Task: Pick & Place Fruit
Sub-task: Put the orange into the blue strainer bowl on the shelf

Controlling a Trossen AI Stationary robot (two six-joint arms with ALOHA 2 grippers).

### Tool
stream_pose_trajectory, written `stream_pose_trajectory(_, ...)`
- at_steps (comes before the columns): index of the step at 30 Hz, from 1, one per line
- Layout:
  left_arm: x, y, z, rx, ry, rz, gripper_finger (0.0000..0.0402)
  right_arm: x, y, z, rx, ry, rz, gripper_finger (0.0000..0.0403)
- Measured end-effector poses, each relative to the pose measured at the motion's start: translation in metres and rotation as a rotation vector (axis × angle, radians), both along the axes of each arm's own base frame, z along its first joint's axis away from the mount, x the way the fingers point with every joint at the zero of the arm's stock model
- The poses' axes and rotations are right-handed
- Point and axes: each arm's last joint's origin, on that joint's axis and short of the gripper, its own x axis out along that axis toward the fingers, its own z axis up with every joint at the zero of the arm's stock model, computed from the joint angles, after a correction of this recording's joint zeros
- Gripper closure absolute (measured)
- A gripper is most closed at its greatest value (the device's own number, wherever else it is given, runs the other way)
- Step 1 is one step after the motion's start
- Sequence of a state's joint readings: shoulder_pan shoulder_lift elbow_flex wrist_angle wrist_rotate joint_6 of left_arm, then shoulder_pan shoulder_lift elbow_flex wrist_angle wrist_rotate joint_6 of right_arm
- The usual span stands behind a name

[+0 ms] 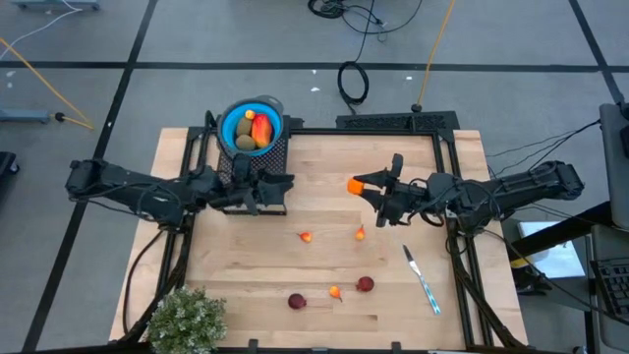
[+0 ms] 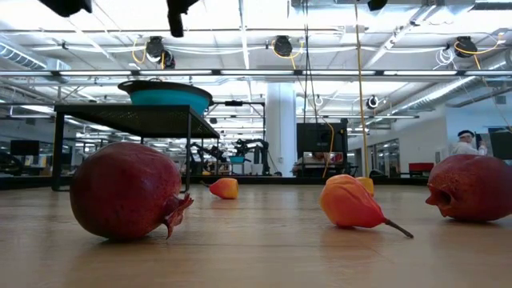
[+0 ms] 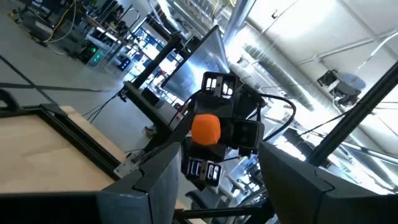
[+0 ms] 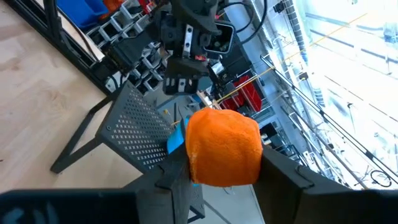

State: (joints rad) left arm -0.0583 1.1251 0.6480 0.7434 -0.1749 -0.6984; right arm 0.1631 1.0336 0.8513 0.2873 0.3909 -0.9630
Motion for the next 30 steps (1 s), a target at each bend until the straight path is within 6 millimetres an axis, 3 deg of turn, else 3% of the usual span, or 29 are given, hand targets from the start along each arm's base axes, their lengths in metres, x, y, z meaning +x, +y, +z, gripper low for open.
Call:
stream_pose_trajectory(11, 0.047, 0.012, 0.027, 0.089, 0.029, -0.065, 0.0187, 0.001, 0.000, 0.000, 0.005, -0.006, 0.004, 0.0271)
stream_pose_trajectory(17, 0.072, 0.023, 0.029, 0.117, 0.101, -0.116, 0.0187, 0.002, 0.003, 0.006, 0.008, -0.077, 0.016, 0.0271)
stream_pose_trajectory(30, 0.112, 0.032, 0.036, 0.142, 0.088, -0.199, 0.0182, 0.001, 0.008, 0.007, 0.048, -0.099, 0.051, 0.0271)
